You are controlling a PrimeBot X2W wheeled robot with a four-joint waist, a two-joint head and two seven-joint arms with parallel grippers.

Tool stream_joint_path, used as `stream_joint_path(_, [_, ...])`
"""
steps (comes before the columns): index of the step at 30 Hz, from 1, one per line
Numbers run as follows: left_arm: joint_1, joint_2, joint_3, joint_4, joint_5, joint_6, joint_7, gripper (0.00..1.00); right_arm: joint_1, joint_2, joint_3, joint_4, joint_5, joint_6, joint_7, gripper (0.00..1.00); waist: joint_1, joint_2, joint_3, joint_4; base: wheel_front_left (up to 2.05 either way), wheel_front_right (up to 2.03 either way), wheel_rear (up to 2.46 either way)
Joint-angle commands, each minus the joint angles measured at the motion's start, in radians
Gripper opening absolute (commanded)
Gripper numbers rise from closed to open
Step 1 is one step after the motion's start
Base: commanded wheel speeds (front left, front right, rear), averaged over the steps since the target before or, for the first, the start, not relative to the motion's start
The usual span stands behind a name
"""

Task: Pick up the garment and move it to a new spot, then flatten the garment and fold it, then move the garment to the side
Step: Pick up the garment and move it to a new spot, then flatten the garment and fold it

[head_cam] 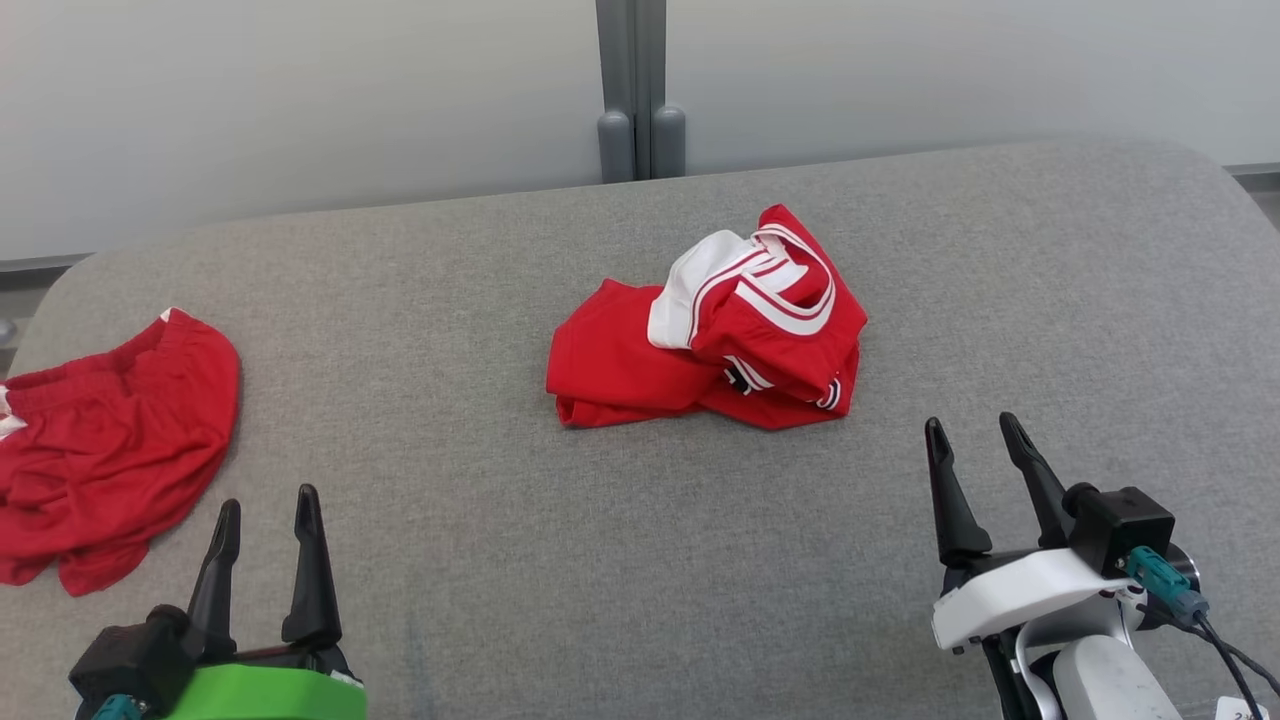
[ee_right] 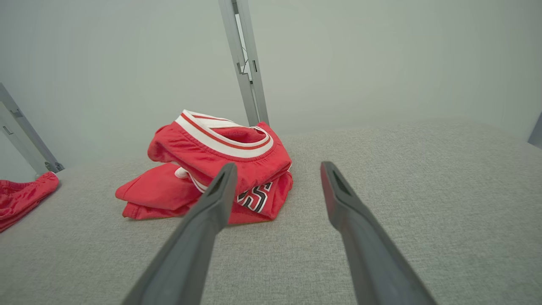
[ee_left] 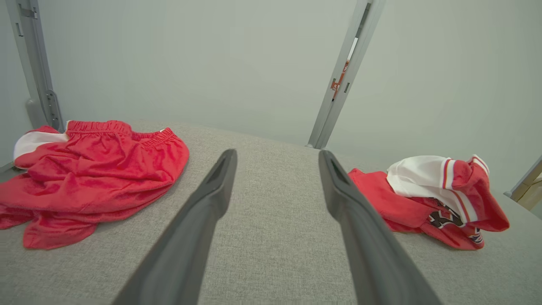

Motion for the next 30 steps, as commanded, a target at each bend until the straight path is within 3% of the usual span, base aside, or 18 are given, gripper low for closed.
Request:
stream_joint_path(1, [0.022, -0.002, 0.008, -0.001, 0.019, -0.005, 0.000, 1.00, 0.010, -0.002, -0.003, 0.000, -0.005, 0.000, 0.003, 1.00, 0.0000, 0.0000, -0.012, 0.008, 0.00, 0.00, 0.00])
stream_joint_path(23, [0.041, -0.031, 0.031, 0.013, 0.077, -0.030, -0.001, 1.00, 0.035, -0.002, -0.006, -0.018, -0.011, 0.000, 0.022, 1.00, 0.0000, 0.0000, -0.024, 0.028, 0.00, 0.00, 0.00])
stream_joint_path(30, [0.025, -0.041, 0.040, 0.011, 0.083, -0.037, -0.001, 1.00, -0.052, -0.002, 0.026, -0.014, 0.019, 0.000, 0.048, 1.00, 0.0000, 0.0000, -0.002, 0.032, 0.00, 0.00, 0.00])
